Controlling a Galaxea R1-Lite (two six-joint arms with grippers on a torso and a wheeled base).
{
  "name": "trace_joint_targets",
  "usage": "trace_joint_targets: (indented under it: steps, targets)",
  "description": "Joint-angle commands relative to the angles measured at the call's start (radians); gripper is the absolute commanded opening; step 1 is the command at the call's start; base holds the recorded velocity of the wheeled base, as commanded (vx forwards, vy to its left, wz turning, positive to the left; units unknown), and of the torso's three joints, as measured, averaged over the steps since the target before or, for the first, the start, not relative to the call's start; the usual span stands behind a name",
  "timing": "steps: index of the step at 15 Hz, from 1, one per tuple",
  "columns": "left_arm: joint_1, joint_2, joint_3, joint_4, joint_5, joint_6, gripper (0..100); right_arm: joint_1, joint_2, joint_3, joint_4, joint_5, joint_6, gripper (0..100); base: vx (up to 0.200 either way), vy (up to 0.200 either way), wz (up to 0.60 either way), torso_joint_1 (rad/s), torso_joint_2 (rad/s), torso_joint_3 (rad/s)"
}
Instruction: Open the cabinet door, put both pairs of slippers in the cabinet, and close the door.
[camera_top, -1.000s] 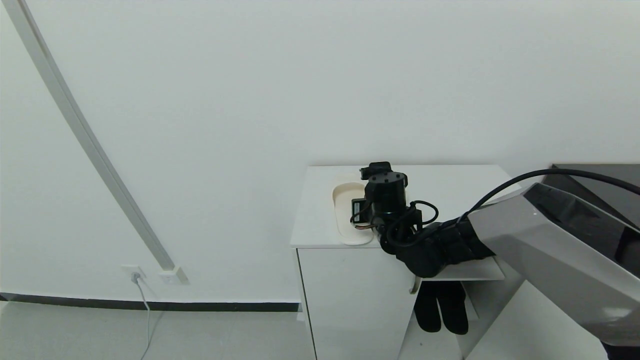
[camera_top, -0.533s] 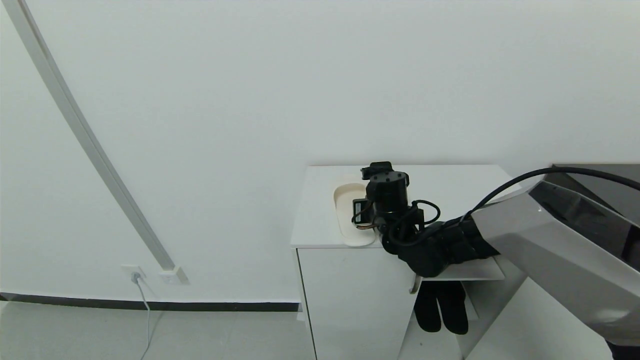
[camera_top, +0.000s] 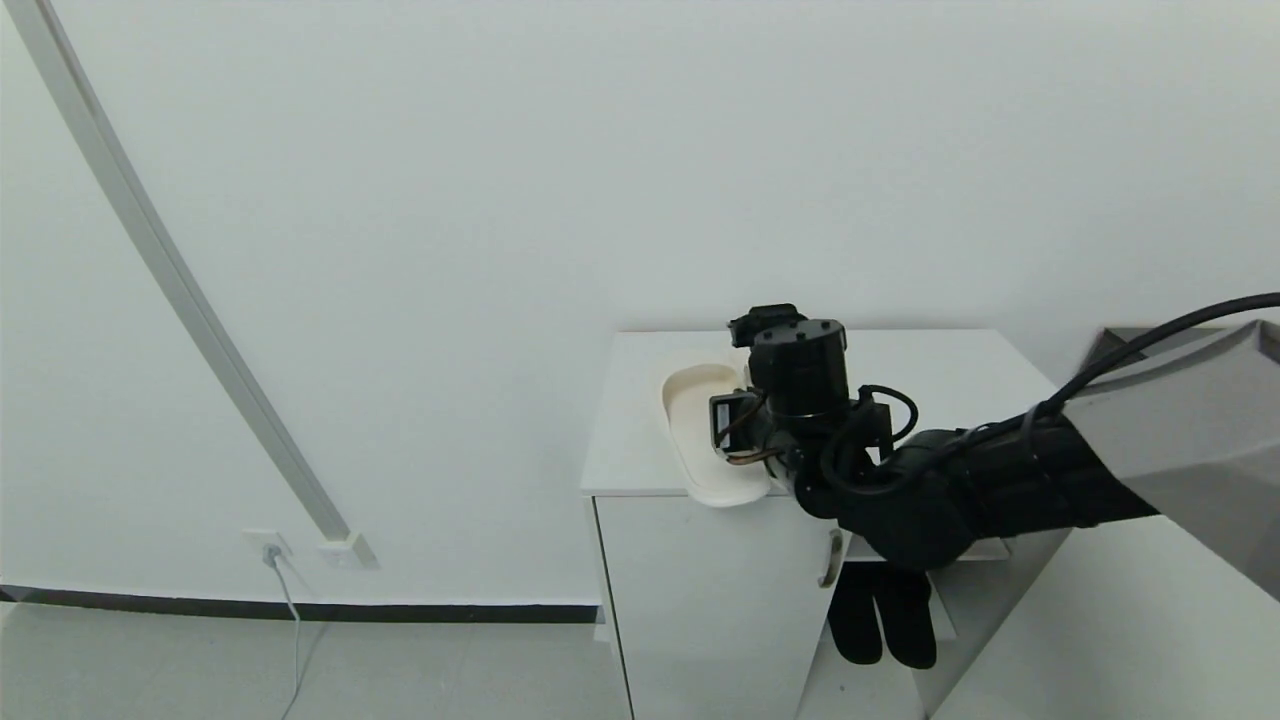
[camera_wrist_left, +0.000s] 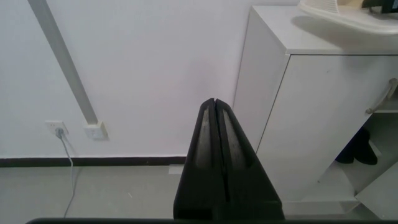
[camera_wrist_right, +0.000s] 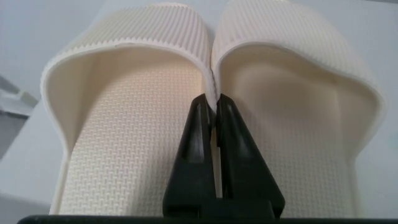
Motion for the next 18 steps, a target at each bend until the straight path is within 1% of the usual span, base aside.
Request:
trace_joint_targets:
  steps: [1, 2, 3, 6, 7, 8, 9, 13, 17, 18]
  targets:
    - [0.0, 0.001, 0.0, 0.0, 0.001, 0.0, 0, 0.023, -0.115, 0.12, -0.028, 0.061, 0.01, 0, 0.0, 0.0, 0.0, 0.0, 0.0, 0.0]
    - [0.0, 0.001, 0.0, 0.0, 0.001, 0.0, 0, 0.024, -0.152, 0.183, -0.066, 0.121, 0.006, 0, 0.0, 0.0, 0.0, 0.0, 0.0, 0.0]
    - [0.0, 0.001, 0.0, 0.0, 0.001, 0.0, 0, 0.024, -0.204, 0.288, -0.148, 0.199, -0.008, 0, 0.0, 0.0, 0.0, 0.0, 0.0, 0.0]
    - [0.0, 0.001, 0.0, 0.0, 0.001, 0.0, 0, 0.007, -0.299, 0.525, -0.369, 0.308, -0.083, 0, 0.0, 0.0, 0.0, 0.0, 0.0, 0.0]
    - [0.0, 0.001, 0.0, 0.0, 0.001, 0.0, 0, 0.006, -0.324, 0.582, -0.401, 0.34, -0.091, 0, 0.0, 0.0, 0.0, 0.0, 0.0, 0.0]
    - [0.0, 0.001, 0.0, 0.0, 0.001, 0.0, 0, 0.006, -0.364, 0.654, -0.415, 0.379, -0.091, 0, 0.0, 0.0, 0.0, 0.0, 0.0, 0.0]
    - [0.0, 0.001, 0.0, 0.0, 0.001, 0.0, 0, 0.006, -0.393, 0.696, -0.415, 0.406, -0.091, 0, 0.0, 0.0, 0.0, 0.0, 0.0, 0.0]
    - [0.0, 0.001, -0.002, 0.0, 0.001, 0.0, 0, 0.007, -0.443, 0.749, -0.413, 0.451, -0.09, 0, 0.0, 0.0, 0.0, 0.0, 0.0, 0.0]
    - [0.0, 0.001, 0.0, 0.0, 0.001, 0.0, 0, 0.009, -0.439, 0.749, -0.412, 0.455, -0.09, 0, 0.0, 0.0, 0.0, 0.0, 0.0, 0.0]
    - [0.0, 0.001, 0.0, 0.0, 0.001, 0.0, 0, 0.009, -0.439, 0.749, -0.412, 0.457, -0.09, 0, -0.2, 0.0, 0.0, 0.002, 0.0, 0.002]
